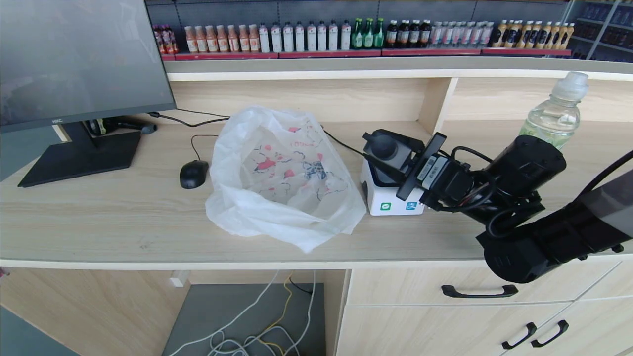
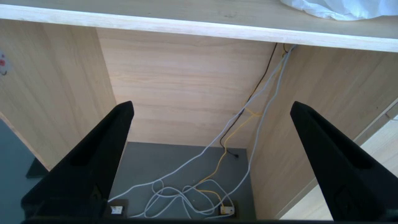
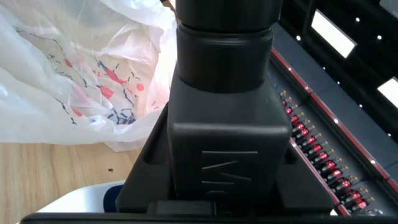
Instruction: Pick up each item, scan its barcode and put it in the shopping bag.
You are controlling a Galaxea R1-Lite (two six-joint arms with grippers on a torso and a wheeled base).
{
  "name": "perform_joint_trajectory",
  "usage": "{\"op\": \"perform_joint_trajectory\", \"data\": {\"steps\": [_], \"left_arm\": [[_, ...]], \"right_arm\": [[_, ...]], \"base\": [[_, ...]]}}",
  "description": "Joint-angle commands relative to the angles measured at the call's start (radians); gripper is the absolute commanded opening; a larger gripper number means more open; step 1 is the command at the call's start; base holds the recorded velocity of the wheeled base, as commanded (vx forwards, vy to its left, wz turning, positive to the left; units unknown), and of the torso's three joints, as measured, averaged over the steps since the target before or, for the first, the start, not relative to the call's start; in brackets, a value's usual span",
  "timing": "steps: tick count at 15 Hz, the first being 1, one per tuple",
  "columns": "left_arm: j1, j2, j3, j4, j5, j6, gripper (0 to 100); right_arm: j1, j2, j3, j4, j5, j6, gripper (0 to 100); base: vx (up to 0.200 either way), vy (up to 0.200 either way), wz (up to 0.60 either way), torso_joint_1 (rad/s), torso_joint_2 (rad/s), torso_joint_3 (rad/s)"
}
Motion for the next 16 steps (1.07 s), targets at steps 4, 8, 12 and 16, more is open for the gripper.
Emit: {"op": "perform_joint_trajectory", "data": {"steps": [4, 8, 12, 16], "left_arm": [[0.0, 0.0, 0.0, 0.0, 0.0, -0.001, 100], [0.0, 0.0, 0.0, 0.0, 0.0, -0.001, 100], [0.0, 0.0, 0.0, 0.0, 0.0, -0.001, 100], [0.0, 0.0, 0.0, 0.0, 0.0, -0.001, 100]], "right_arm": [[0.0, -0.009, 0.024, -0.001, -0.002, -0.001, 0], [0.002, -0.022, 0.037, -0.001, -0.002, -0.01, 0], [0.008, -0.05, 0.058, -0.001, -0.045, -0.01, 0], [0.069, -0.137, 0.092, 0.009, -0.168, 0.087, 0]], "base": [[0.0, 0.0, 0.0, 0.0, 0.0, 0.0], [0.0, 0.0, 0.0, 0.0, 0.0, 0.0], [0.0, 0.0, 0.0, 0.0, 0.0, 0.0], [0.0, 0.0, 0.0, 0.0, 0.0, 0.0]]}}
